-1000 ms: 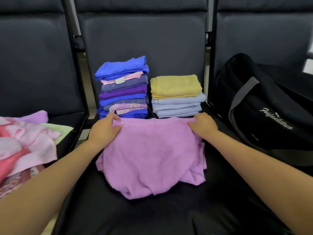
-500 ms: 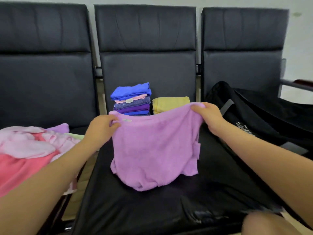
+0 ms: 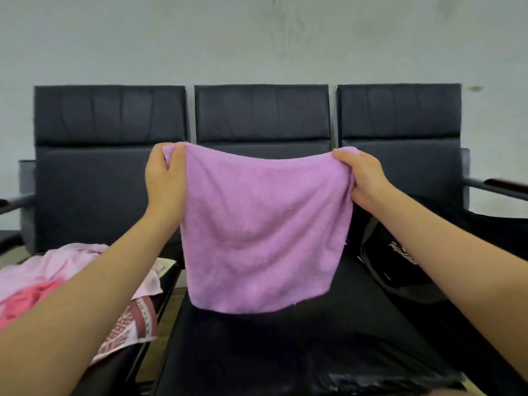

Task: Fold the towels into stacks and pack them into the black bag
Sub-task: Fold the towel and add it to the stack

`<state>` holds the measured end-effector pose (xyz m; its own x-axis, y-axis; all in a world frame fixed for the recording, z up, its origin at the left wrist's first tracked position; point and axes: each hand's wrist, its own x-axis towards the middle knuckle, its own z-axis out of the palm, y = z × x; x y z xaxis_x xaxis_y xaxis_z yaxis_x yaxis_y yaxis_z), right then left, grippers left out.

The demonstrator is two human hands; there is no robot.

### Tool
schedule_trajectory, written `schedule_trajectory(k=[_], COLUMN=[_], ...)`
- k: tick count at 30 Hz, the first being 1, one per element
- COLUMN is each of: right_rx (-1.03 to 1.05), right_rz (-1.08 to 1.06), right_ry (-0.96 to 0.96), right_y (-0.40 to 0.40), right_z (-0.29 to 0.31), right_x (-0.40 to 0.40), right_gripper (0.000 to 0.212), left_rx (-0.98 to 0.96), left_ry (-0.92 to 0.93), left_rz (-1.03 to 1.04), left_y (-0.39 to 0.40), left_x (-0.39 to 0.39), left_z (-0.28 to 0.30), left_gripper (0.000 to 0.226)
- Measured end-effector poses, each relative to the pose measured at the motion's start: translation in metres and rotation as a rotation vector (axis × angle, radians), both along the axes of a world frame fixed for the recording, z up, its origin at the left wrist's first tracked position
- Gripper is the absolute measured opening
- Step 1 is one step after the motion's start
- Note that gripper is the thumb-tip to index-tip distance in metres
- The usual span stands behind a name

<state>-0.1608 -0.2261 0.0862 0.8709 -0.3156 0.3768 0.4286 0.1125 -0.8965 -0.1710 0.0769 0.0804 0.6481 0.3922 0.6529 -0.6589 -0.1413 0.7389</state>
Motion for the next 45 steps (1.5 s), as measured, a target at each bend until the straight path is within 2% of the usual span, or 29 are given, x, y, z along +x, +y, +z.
schedule_trajectory(k=[2,5,8,10,13,18,20,22,23,27,35,37,39,41,43,45], right_rx=[0.039,0.089,0.088,0.022,-0.105,-0.542,-0.666,-0.808,-0.855,-0.902,-0.701,-0.716,-0.801,-0.861,-0.841,-0.8], right_rz=[0.118,0.175,0.113,0.074,0.042,-0.137,-0.196,-0.225,-0.235,-0.263,-0.299,-0.333,-0.357,-0.358,-0.389,-0.459], right_ry=[0.065,0.18,0.327,0.462,0.581,0.532,0.549,0.589,0.594,0.588,0.531,0.542,0.559,0.577,0.58,0.576], right_y=[-0.004,-0.01,-0.013,-0.014,-0.016,-0.026,-0.032,-0.036,-0.037,-0.037,-0.041,-0.041,-0.039,-0.038,-0.036,-0.032], right_z=[0.005,0.002,-0.017,-0.042,-0.088,-0.175,-0.2,-0.21,-0.213,-0.221,-0.235,-0.238,-0.242,-0.244,-0.245,-0.241], right_x=[0.0,0.003,0.008,0.01,0.011,0.026,0.036,0.043,0.047,0.065,0.108,0.118,0.124,0.126,0.126,0.122], right_gripper=[0.017,0.015,0.017,0.011,0.008,0.008,0.017,0.011,0.01,0.029,0.037,0.04,0.031,0.007,0.03,0.044], left_rx=[-0.121,-0.243,-0.22,-0.187,0.041,0.782,0.911,0.982,0.993,0.953,0.823,0.775,0.742,0.758,0.779,0.75], left_ry=[0.125,0.379,0.536,0.584,0.604,0.63,0.624,0.623,0.631,0.684,0.626,0.65,0.694,0.748,0.776,0.774], left_rz=[-0.123,-0.288,-0.286,-0.241,-0.122,0.041,0.072,0.105,0.114,0.134,0.261,0.287,0.272,0.239,0.21,0.182], left_y=[0.001,0.009,0.018,0.019,0.019,0.035,0.036,0.033,0.032,0.028,0.023,0.021,0.018,0.014,0.01,0.007], left_x=[-0.001,0.009,0.031,0.045,0.061,0.089,0.097,0.105,0.11,0.129,0.157,0.164,0.17,0.174,0.171,0.163], left_z=[0.01,0.007,-0.021,-0.051,-0.105,-0.167,-0.176,-0.181,-0.185,-0.197,-0.218,-0.222,-0.227,-0.231,-0.23,-0.227], left_gripper=[0.014,0.009,0.019,0.015,0.009,0.012,0.011,0.012,0.012,0.011,0.013,0.015,0.021,0.034,0.046,0.053])
